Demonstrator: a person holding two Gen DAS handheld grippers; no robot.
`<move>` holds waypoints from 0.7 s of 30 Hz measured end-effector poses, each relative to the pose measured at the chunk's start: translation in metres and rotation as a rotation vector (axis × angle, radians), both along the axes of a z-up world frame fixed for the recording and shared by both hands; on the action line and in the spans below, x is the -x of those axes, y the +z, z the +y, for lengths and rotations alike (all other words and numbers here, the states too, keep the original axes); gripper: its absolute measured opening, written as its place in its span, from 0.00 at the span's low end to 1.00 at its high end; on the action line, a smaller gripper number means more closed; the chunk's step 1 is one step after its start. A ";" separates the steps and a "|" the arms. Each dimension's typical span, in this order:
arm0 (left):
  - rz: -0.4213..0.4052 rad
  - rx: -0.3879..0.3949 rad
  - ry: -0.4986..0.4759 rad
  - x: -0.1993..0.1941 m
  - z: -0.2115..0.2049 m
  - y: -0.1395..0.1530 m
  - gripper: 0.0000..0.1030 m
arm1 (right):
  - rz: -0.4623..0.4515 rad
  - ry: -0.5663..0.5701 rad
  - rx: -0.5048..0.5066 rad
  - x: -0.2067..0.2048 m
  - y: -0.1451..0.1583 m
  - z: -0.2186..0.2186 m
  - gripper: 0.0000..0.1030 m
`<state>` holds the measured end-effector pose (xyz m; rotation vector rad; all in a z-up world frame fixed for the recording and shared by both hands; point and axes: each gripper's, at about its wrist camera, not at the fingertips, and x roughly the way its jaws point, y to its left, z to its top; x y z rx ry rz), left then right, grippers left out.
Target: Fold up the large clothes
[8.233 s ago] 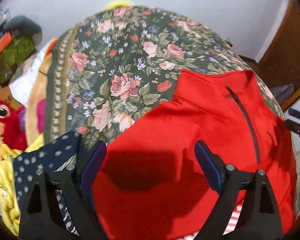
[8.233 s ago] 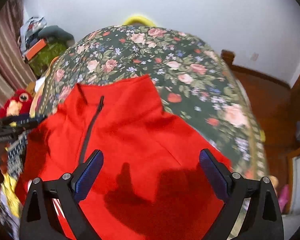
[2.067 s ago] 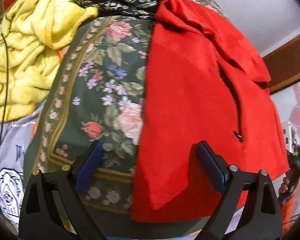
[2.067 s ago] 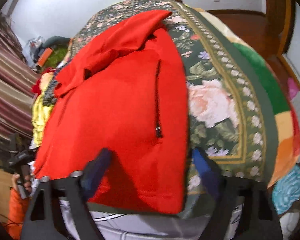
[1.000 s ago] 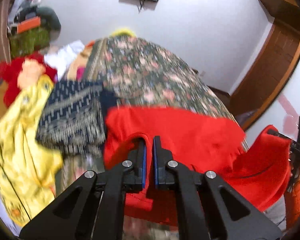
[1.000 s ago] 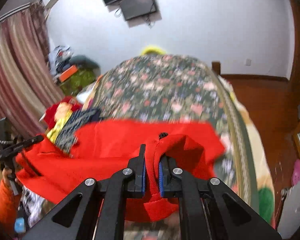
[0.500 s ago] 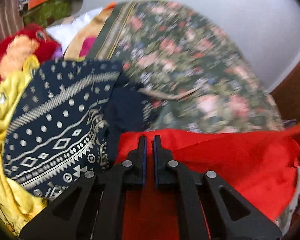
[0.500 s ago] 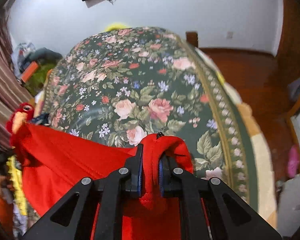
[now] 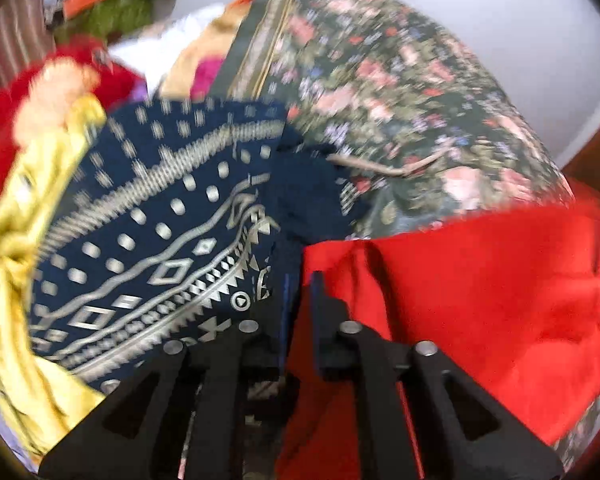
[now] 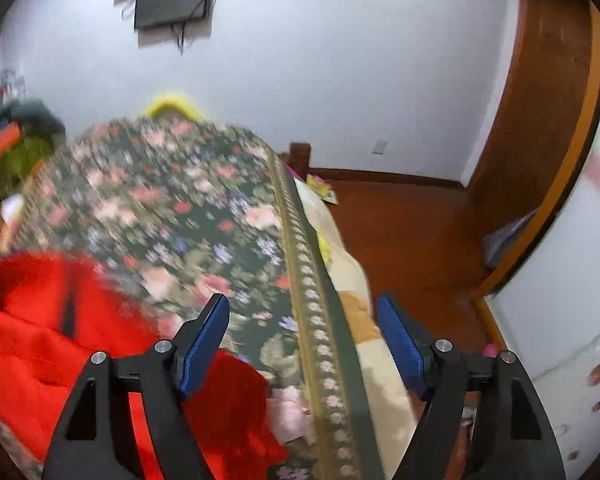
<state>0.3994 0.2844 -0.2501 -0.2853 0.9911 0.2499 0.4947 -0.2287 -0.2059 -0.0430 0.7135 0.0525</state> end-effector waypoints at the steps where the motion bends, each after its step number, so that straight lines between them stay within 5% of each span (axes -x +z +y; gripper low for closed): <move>1: -0.015 -0.020 -0.005 0.003 -0.001 0.008 0.41 | 0.003 0.017 -0.047 0.002 0.004 -0.003 0.72; 3: -0.059 -0.051 -0.008 0.012 -0.005 0.025 0.69 | 0.007 0.065 -0.127 0.012 0.014 -0.006 0.72; 4: -0.093 -0.068 -0.014 0.021 -0.009 0.035 0.71 | 0.008 0.079 -0.135 0.015 0.017 -0.005 0.72; 13: -0.025 -0.091 -0.189 0.024 -0.058 0.037 0.74 | 0.110 0.236 -0.142 0.051 0.001 0.033 0.73; 21: 0.052 -0.026 -0.335 0.019 -0.123 -0.007 0.74 | 0.290 0.347 -0.082 0.064 -0.070 0.092 0.73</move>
